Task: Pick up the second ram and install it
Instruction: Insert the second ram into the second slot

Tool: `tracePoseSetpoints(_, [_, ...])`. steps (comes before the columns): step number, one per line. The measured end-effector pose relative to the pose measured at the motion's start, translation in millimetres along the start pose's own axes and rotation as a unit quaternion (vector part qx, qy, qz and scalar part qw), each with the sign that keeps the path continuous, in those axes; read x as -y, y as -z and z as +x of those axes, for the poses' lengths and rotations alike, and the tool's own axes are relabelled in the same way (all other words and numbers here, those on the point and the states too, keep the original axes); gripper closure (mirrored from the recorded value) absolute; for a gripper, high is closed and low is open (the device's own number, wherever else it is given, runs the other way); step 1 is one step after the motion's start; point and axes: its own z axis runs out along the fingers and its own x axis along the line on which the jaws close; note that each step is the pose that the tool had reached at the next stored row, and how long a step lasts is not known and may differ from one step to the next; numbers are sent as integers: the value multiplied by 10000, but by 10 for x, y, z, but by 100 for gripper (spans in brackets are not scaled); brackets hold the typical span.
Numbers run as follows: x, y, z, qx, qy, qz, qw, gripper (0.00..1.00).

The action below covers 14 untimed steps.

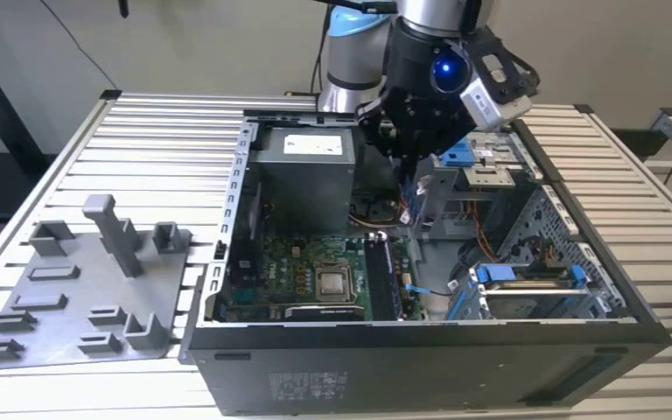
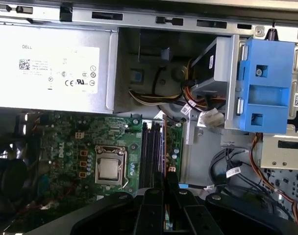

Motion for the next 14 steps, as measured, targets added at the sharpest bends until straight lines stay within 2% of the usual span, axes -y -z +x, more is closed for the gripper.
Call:
tracePoseSetpoints(4, [0,-28,0,2,-132,4,9999,86])
tracePoseSetpoints(14, [2,-88,2,4,-224,5,9997,86])
